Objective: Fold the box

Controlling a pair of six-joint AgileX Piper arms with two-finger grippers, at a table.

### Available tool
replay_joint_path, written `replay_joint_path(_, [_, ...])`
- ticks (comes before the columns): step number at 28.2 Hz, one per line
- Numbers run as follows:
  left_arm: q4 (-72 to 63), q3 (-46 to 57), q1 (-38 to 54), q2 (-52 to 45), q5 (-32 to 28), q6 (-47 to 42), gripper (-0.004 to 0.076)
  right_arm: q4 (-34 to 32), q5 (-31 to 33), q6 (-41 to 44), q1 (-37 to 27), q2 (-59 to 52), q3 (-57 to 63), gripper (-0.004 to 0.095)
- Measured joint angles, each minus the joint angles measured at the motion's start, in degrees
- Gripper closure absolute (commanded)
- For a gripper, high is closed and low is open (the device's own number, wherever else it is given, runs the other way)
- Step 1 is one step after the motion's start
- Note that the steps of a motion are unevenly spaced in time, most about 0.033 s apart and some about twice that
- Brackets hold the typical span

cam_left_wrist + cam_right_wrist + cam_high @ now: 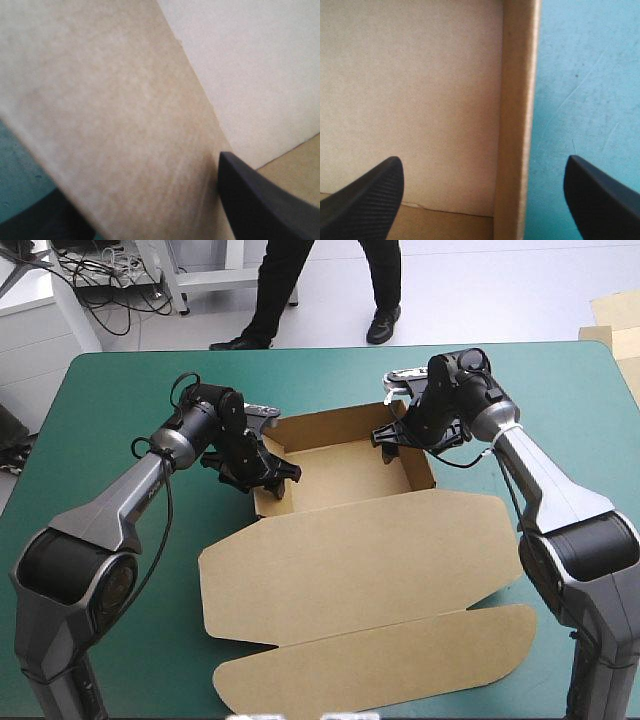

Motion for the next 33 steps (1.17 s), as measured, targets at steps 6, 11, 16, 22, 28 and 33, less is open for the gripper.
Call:
replay_joint_path(6, [-0.58, 0.05, 0.25, -2.61, -3.08, 0.05, 0.0209, 1.12, 0.0, 0.45, 0.05, -0.3, -0.09, 0.0032])
replay_joint_path(11, [0.64, 0.05, 0.75, -7.45, -3.41, 0.21, 0.021, 0.61, 0.0, -1.13, 0.05, -2.07, -0.46, 0.0065])
replay_joint_path(16, [3.88, 0.05, 0.74, -14.14, -3.75, 1.82, 0.0269, 0.04, 0.05, -3.01, 0.05, -6.11, -2.32, 0.0076])
replay_joint_path(22, [6.77, 0.05, 0.74, -24.1, -3.0, 6.34, 0.067, 0.04, 0.33, -5.06, 0.05, -10.91, -4.79, 0.0076])
replay_joint_path(28, [8.15, 0.22, 0.74, -32.3, 1.28, 10.78, 0.0734, 0.04, 0.33, -6.48, 0.05, -12.31, -5.16, 0.0076])
replay_joint_path(33, [9.4, 6.52, 0.74, -38.55, 2.16, 12.87, 0.0734, 0.04, 0.33, -6.96, 0.05, -10.86, -5.16, 0.0076])
